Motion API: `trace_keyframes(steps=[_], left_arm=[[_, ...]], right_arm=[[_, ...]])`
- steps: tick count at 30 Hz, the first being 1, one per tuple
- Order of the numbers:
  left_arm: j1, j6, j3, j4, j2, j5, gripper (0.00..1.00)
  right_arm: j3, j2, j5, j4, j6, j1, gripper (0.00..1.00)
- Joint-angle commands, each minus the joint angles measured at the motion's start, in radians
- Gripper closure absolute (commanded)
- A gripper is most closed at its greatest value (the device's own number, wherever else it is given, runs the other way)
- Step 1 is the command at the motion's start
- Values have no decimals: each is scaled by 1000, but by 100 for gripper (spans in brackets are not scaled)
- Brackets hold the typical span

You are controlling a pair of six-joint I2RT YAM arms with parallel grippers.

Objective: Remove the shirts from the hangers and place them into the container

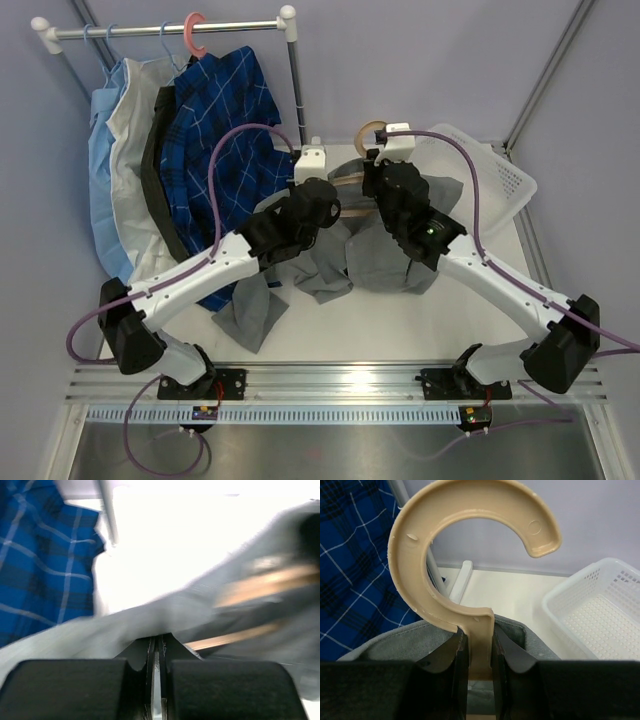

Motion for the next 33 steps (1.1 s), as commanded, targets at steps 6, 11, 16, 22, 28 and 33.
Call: trace_keyframes(steps=[6,11,16,22,28,33], left_arm=[[73,35,-120,-10,-244,-175,100],[167,66,-152,-40,-320,-164,100],[234,144,-143,-43,-353,-149,100],[282,301,-46,-42,-356,-109,100],[290,346,-40,-40,-388,1,100],[291,242,-175,-40,-429,90,100]], right_arm=[[-68,-154,48,20,-34,9,100],[-81,-234,-24,-18,-101,9,100],[-81,-276,-127,-100,-159,11,100],[-119,-299,-208,-123,-179,11,100],[-113,-305,-194,-121,-152,8,100],[-35,-286,-164,-121,-68,5,100]])
